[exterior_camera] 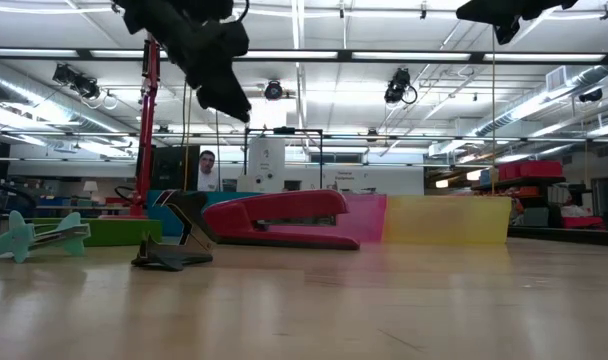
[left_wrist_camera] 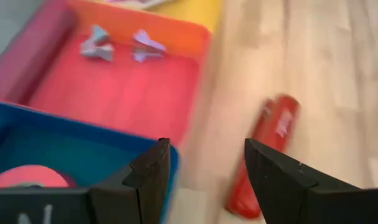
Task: Pick and place Stapler, Stapler remover, tape
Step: Put the green tape into the blue bin
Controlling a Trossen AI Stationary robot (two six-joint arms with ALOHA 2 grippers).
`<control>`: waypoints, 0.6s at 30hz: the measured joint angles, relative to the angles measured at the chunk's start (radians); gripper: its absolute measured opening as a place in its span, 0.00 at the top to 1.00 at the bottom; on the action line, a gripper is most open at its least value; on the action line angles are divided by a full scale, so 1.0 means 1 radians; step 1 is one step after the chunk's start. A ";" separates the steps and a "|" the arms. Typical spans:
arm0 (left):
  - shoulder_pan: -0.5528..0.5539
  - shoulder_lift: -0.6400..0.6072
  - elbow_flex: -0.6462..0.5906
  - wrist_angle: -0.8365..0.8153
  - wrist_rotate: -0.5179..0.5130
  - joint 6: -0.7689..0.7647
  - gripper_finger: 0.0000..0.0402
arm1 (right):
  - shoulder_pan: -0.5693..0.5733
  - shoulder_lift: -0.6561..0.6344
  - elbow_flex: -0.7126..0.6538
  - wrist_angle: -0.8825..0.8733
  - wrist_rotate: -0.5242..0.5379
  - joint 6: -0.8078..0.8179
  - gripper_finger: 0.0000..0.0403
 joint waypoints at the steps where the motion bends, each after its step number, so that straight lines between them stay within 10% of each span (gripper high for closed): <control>1: -0.020 -0.005 0.000 -0.006 0.000 0.009 0.48 | 0.000 0.000 0.000 0.000 0.000 0.000 0.98; 18: -0.268 -0.125 0.002 -0.257 -0.019 -0.051 0.48 | 0.000 0.009 0.000 0.001 0.000 0.000 0.98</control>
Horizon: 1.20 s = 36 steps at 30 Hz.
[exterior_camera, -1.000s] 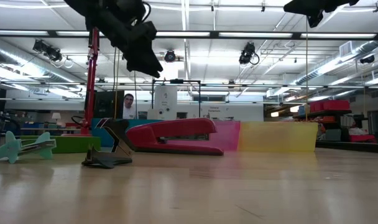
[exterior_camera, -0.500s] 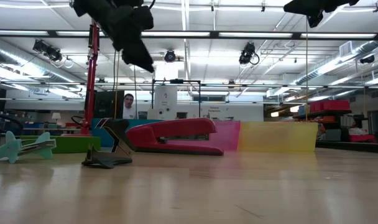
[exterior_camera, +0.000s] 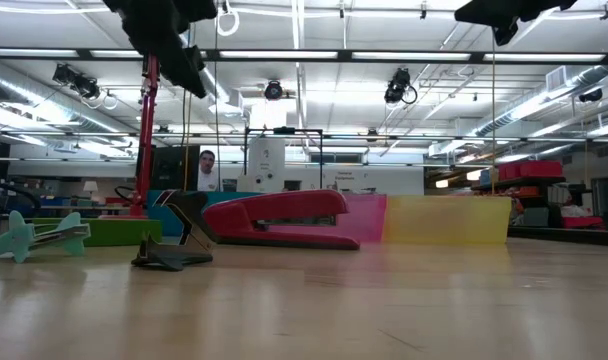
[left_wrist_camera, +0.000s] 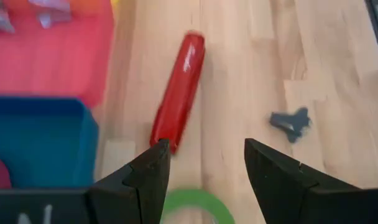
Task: Pick and place Stapler, Stapler remover, tape
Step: Put the green tape into the blue bin
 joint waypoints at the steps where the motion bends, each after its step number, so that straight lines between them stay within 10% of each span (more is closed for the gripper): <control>1: -0.007 -0.006 0.000 -0.031 0.001 -0.009 0.48 | 0.000 0.000 0.000 0.000 0.000 0.000 0.98; 36: -0.345 -0.019 0.000 -0.302 -0.069 -0.307 0.86 | 0.000 0.000 0.000 -0.001 0.000 0.000 0.98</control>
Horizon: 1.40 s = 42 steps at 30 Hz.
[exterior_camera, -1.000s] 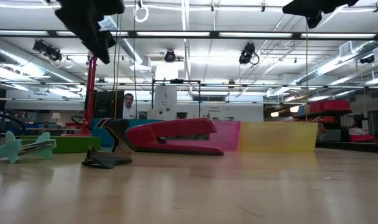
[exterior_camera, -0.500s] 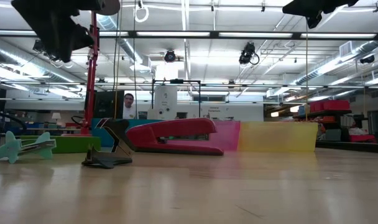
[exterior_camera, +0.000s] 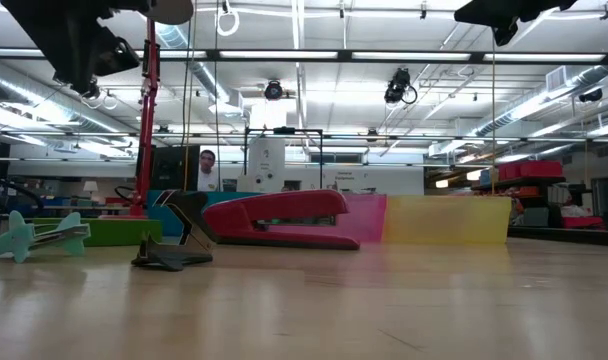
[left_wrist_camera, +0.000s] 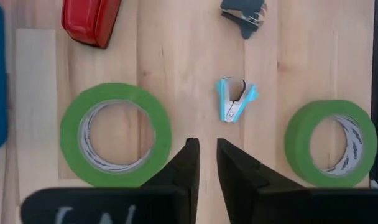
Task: Pick and place Stapler, Stapler remover, tape
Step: Put the green tape into the blue bin
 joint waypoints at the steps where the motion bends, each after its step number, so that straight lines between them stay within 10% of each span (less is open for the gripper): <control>1: 0.000 0.000 0.000 -0.001 0.000 -0.006 0.86 | 0.000 0.000 0.000 0.000 0.000 0.000 0.98; 9: 0.000 0.002 0.000 -0.009 -0.036 -0.017 0.81 | 0.000 0.000 0.000 0.000 0.000 0.000 0.98; 25: 0.000 0.002 -0.002 -0.024 -0.105 -0.010 0.38 | 0.000 0.000 0.000 0.000 0.000 0.000 0.98; 42: -0.006 0.189 -0.002 -0.017 -0.112 0.009 0.25 | 0.000 0.000 0.000 0.000 0.000 0.000 0.98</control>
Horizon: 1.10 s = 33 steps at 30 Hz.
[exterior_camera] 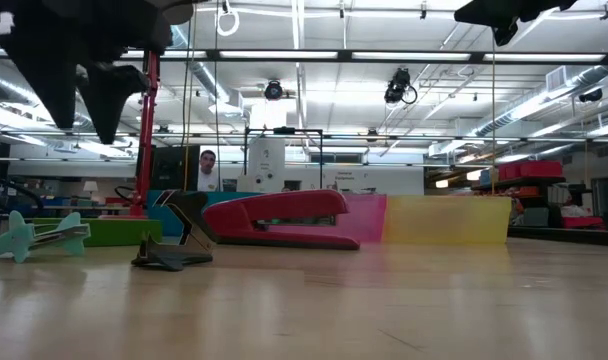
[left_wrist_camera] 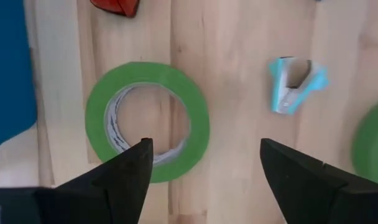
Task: Pick and place Stapler, Stapler remover, tape
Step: Put the green tape into the blue bin
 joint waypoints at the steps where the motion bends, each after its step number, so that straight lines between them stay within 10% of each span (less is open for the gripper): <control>1: -0.005 0.017 0.000 0.009 -0.015 0.006 0.25 | 0.000 0.000 0.000 0.000 0.000 0.000 0.98; 33: 0.032 0.058 -0.332 0.373 0.009 0.026 0.25 | 0.000 0.000 0.000 0.000 0.000 0.000 0.98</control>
